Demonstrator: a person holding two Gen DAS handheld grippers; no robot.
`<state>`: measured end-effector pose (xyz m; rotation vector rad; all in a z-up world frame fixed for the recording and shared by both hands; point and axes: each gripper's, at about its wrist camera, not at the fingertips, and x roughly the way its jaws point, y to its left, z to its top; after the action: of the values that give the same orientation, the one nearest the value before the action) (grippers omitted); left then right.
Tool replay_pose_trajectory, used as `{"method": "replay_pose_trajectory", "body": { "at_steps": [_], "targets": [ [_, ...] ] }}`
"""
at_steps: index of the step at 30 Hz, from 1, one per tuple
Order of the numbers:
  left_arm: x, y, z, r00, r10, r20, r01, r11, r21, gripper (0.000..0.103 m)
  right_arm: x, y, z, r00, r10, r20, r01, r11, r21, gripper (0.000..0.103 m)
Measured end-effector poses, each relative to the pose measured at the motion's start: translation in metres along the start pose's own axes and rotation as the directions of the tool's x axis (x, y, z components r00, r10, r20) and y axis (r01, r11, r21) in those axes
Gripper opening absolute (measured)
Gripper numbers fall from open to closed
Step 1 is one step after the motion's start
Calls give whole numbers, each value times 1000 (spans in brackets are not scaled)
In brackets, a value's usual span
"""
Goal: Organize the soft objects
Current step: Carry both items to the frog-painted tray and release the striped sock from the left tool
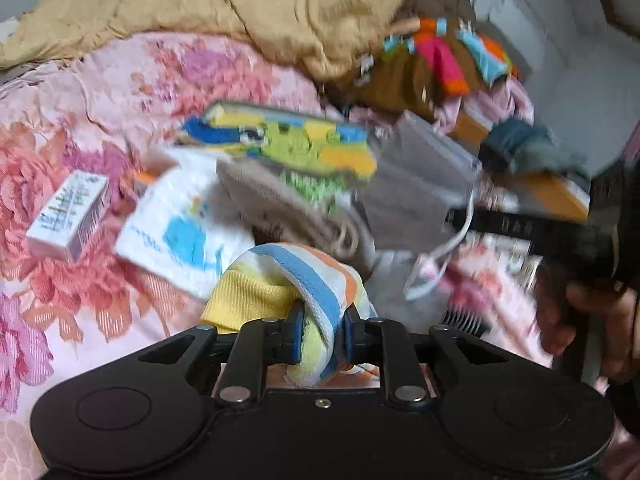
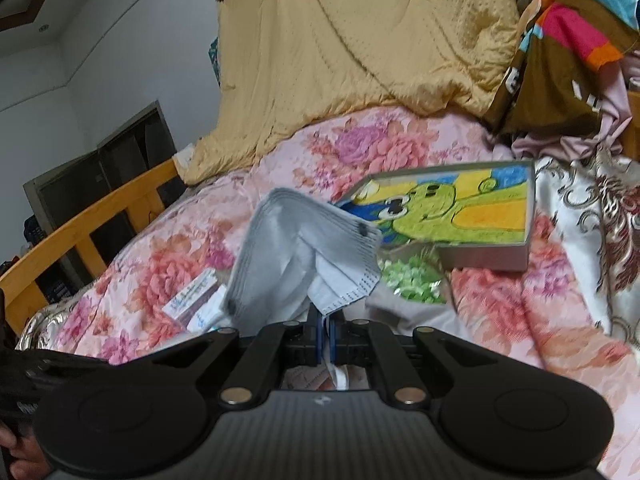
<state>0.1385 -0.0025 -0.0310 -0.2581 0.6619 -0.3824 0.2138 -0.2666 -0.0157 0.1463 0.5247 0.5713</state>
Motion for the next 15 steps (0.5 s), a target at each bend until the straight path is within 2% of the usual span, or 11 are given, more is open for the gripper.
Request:
{"method": "replay_pose_trajectory", "body": {
  "at_steps": [7,15],
  "targets": [
    [-21,-1,29,991,-67,115,73,996,-54,20,-3,-10,10,999,-15,36,14,1000,25,4],
    [-14,0,86,975,-71,210,88,993,-73,20,2,-35,42,994,-57,92,52,997,53,4]
  ]
}}
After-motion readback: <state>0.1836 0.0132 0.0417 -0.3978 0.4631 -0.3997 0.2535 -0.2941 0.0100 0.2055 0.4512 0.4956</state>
